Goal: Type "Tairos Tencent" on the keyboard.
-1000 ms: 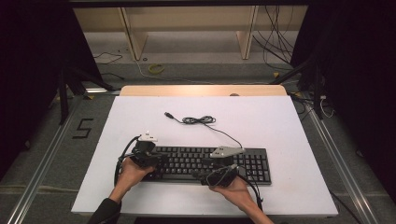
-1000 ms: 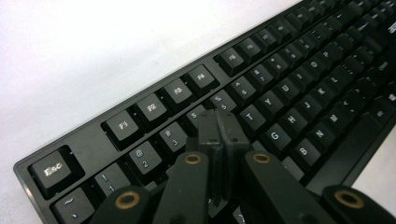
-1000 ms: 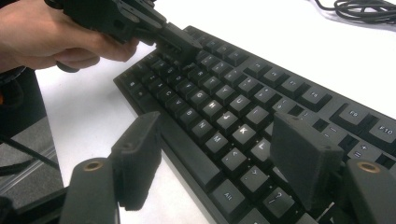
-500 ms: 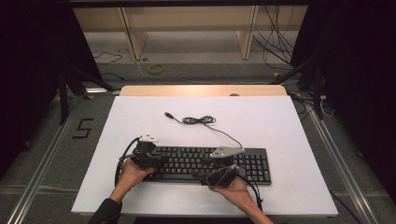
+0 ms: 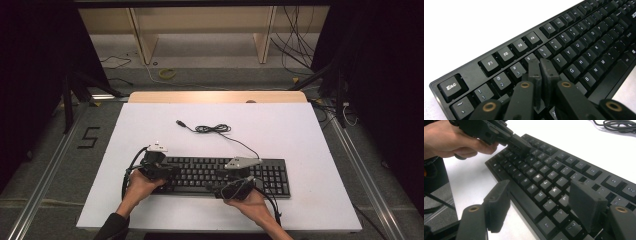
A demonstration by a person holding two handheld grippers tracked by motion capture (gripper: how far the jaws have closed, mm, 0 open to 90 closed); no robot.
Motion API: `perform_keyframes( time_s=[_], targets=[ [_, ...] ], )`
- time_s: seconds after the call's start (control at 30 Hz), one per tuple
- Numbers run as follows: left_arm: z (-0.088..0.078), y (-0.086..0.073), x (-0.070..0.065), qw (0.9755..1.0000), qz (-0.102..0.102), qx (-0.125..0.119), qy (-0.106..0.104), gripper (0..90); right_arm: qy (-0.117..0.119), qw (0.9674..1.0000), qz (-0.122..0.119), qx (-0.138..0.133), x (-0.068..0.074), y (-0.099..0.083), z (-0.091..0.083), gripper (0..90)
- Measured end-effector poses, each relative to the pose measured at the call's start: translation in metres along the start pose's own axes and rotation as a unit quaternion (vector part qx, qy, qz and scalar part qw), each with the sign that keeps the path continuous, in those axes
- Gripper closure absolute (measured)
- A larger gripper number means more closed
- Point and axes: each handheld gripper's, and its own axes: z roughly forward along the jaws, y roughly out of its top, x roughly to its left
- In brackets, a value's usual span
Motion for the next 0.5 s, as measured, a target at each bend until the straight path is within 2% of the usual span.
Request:
perform_keyframes(
  time_s=[0.2,0.33,0.5],
  targets=[
    [-0.005,0.000,-0.001,0.9998,-0.003,-0.017,-0.008,76.0,0.000,1.0000,0.002,0.000,0.000,0.000,0.000,34.8],
    [-0.009,0.000,0.000,0.9994,-0.014,-0.029,-0.017,66.5,0.000,1.0000,0.001,0.000,-0.001,0.000,0.000,34.8],
    [-0.013,-0.001,0.000,0.9989,-0.018,-0.038,-0.020,55.8,-0.001,1.0000,0.001,0.000,-0.001,0.000,0.000,34.8]
  ],
)
